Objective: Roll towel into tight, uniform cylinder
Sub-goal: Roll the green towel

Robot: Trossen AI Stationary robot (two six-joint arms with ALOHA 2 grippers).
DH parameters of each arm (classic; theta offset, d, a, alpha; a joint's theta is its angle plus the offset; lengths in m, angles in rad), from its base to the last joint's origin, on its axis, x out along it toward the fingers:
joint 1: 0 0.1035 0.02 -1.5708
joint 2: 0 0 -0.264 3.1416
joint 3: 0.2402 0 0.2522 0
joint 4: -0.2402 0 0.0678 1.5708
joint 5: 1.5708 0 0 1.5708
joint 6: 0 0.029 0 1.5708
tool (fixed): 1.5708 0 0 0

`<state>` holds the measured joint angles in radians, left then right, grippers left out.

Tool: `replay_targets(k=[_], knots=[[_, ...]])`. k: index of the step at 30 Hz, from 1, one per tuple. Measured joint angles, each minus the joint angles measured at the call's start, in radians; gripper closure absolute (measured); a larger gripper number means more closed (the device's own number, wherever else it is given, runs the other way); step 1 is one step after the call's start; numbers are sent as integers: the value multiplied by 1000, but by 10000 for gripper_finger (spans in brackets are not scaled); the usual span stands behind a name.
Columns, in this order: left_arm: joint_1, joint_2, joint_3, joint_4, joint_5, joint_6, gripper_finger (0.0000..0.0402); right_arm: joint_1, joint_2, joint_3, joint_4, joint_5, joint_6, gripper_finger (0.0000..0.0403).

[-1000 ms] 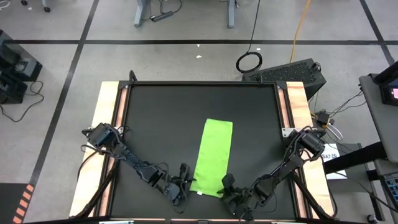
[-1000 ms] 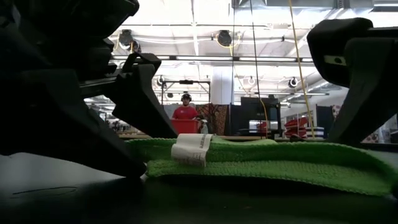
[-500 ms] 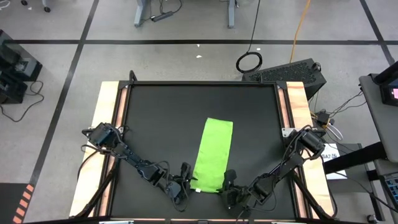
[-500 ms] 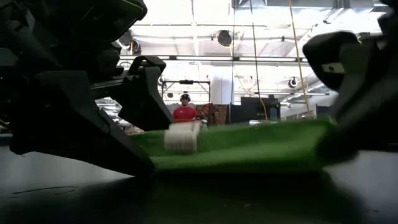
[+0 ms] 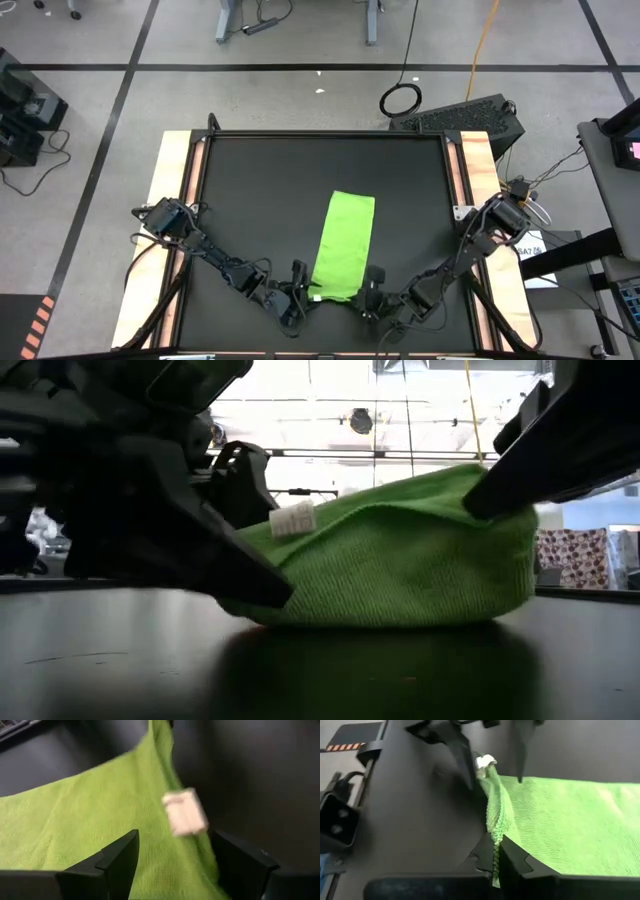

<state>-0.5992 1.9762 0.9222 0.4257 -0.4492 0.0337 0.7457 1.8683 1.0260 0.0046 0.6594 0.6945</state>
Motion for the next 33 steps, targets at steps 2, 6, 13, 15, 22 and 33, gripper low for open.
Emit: replay_targets(k=[2,6,13,15,22,33], knots=[[-6,0,0,4,-4,-20,146,-8,0,0,-19,-1,34,402],[-28,-1,1,-14,-110,-91,146,-14,0,0,-44,-2,78,402],[-76,84,2,84,-247,-141,146,-13,0,1,-38,-2,106,403],[-86,115,9,128,-272,-148,146,-14,0,1,-38,-2,115,403],[-131,163,62,136,-472,-150,147,-13,0,1,-47,-3,137,403],[-175,165,65,100,-639,-130,220,-15,0,1,-38,-3,142,402]])
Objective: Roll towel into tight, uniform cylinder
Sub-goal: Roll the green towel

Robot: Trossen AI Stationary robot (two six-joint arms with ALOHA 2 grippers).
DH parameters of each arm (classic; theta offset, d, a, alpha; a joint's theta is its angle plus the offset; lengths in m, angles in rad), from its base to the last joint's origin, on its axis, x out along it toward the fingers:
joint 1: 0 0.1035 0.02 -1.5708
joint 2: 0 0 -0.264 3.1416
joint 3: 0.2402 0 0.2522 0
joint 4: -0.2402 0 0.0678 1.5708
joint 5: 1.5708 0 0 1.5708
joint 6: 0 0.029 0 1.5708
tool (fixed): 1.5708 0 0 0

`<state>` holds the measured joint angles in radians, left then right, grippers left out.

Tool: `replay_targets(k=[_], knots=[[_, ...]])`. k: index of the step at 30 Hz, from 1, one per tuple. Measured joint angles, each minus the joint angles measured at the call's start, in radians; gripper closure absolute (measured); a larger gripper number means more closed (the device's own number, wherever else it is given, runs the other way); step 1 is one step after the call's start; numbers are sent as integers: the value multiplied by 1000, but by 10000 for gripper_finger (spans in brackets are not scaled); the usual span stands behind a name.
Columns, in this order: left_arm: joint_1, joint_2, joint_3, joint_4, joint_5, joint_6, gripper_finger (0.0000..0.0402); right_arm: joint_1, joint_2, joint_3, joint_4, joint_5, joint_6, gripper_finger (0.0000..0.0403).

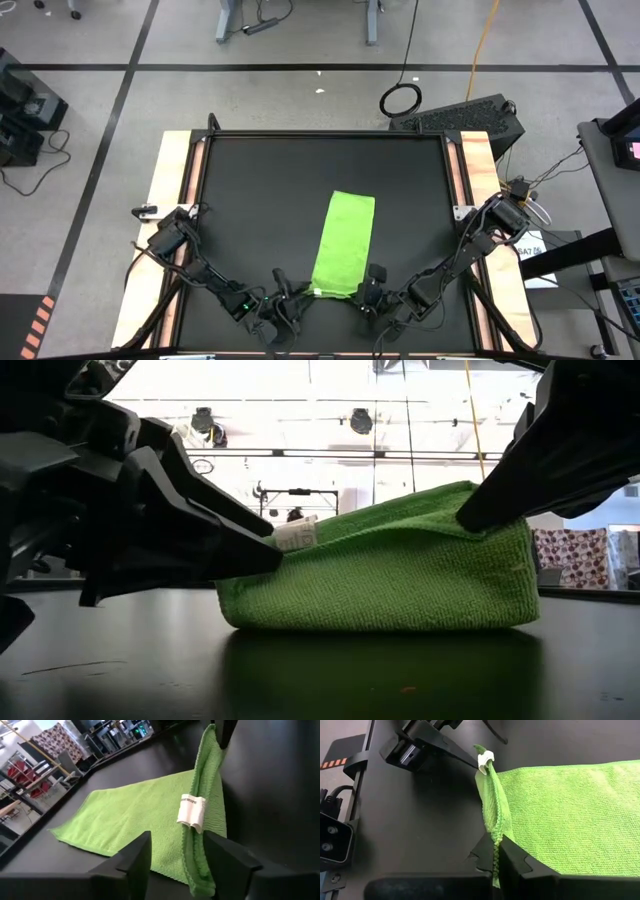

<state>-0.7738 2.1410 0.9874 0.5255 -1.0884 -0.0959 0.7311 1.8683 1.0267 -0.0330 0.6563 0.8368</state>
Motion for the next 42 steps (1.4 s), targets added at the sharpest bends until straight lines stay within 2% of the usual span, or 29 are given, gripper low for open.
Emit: replay_targets(k=[8,18,22,29,33,37,42], knots=[[18,-2,0,-15,102,-4,242,-5,0,0,4,0,-2,402],[6,-2,1,-24,70,1,247,-4,0,0,6,1,-2,402],[6,-2,1,-28,60,24,283,-4,0,0,6,1,-2,402],[7,-2,1,-28,100,87,389,-4,0,0,6,1,-6,402],[10,-2,1,-26,118,104,393,-4,0,0,6,-1,-11,403],[26,-3,0,-16,229,110,397,2,0,0,5,-6,-60,395],[63,-3,1,-10,499,91,399,40,0,0,6,-1,-191,352]])
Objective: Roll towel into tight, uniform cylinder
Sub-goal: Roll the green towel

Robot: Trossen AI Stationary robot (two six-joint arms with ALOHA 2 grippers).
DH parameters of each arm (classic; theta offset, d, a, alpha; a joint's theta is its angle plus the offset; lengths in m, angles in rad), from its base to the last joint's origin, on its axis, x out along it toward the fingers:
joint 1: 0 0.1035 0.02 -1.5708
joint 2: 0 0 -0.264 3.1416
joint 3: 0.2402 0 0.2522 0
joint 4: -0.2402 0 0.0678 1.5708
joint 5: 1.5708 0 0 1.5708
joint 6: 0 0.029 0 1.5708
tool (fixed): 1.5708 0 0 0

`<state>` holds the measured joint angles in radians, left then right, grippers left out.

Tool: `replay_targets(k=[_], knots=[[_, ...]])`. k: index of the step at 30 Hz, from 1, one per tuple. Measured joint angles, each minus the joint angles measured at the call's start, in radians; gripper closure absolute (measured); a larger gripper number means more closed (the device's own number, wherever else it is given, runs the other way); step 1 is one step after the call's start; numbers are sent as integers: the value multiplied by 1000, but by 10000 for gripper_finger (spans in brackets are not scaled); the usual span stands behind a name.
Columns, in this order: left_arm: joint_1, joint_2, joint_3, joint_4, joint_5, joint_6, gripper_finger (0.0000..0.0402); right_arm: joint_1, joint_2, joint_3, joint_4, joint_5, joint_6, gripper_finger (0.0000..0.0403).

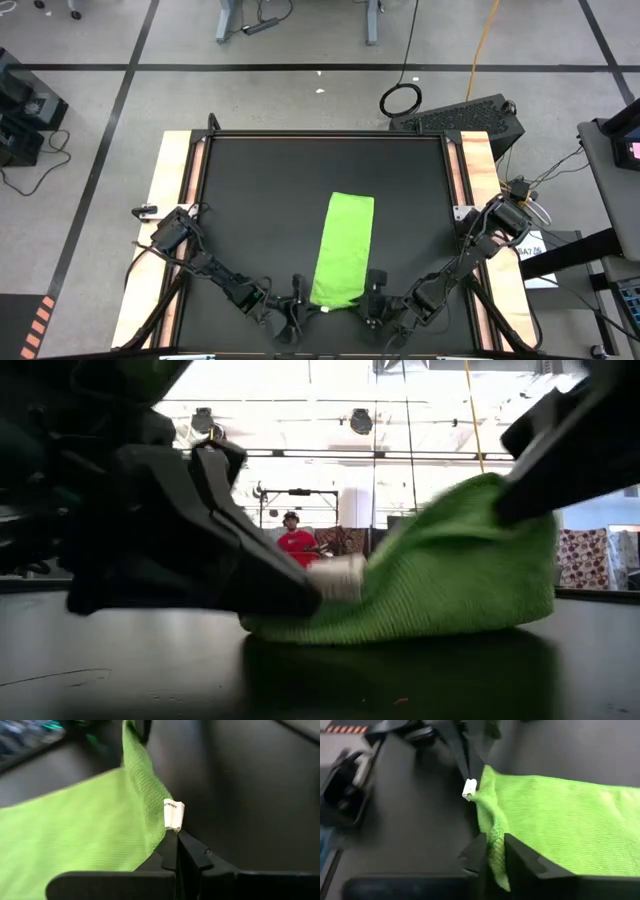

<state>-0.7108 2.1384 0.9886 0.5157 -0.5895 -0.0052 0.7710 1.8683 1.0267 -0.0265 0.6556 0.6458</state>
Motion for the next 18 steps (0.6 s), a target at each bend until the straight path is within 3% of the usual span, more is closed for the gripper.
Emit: replay_targets(k=[7,10,14,18], knots=[[54,1,-2,4,227,-15,400,61,0,0,-26,-1,-62,227],[79,0,-3,7,294,-22,400,90,11,1,-17,0,-72,191],[118,0,-3,32,404,-83,401,135,53,1,-7,6,-145,182],[173,1,-2,55,556,-193,401,170,114,2,7,82,-227,195]])
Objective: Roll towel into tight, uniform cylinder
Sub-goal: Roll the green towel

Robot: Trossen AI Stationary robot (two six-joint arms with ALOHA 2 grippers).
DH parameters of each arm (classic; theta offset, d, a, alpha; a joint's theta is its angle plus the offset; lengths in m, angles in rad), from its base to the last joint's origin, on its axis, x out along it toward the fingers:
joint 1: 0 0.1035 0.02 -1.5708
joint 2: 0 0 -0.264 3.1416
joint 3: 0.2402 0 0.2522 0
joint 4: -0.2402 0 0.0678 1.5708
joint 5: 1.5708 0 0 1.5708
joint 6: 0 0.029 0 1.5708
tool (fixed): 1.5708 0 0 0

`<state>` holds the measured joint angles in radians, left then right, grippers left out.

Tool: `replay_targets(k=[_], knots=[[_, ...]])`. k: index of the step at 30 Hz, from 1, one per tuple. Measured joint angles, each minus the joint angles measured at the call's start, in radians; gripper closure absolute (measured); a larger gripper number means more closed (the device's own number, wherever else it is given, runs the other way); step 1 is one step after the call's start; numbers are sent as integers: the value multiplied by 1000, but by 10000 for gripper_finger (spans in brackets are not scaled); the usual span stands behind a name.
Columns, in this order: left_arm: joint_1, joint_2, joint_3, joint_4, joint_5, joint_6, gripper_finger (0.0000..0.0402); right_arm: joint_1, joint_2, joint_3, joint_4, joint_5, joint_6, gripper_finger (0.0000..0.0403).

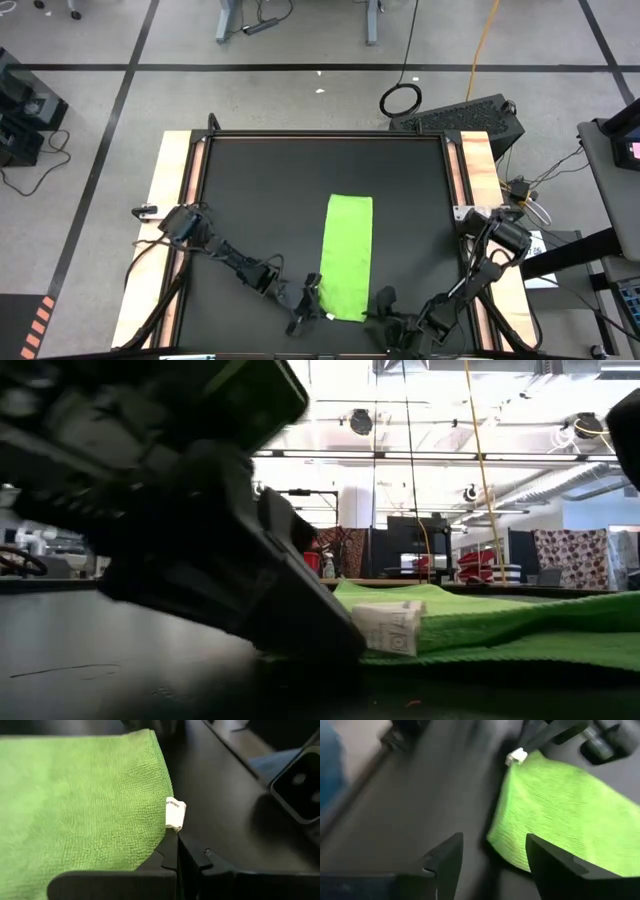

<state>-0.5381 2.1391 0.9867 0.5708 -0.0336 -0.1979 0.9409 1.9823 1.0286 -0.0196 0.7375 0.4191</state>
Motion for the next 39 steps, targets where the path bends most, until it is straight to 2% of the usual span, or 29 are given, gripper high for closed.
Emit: replay_targets(k=[5,16,24,32,39], knots=[[54,0,0,2,127,-121,401,12,43,29,-6,83,-68,214],[129,-2,-1,51,273,-299,401,6,61,45,-34,70,-118,281],[159,-4,0,56,356,-372,402,-1,63,44,-84,28,-69,330],[150,-4,1,26,345,-320,400,-11,65,41,-139,-7,87,393],[96,-1,28,-34,240,-175,358,-11,65,40,-144,5,193,400]])
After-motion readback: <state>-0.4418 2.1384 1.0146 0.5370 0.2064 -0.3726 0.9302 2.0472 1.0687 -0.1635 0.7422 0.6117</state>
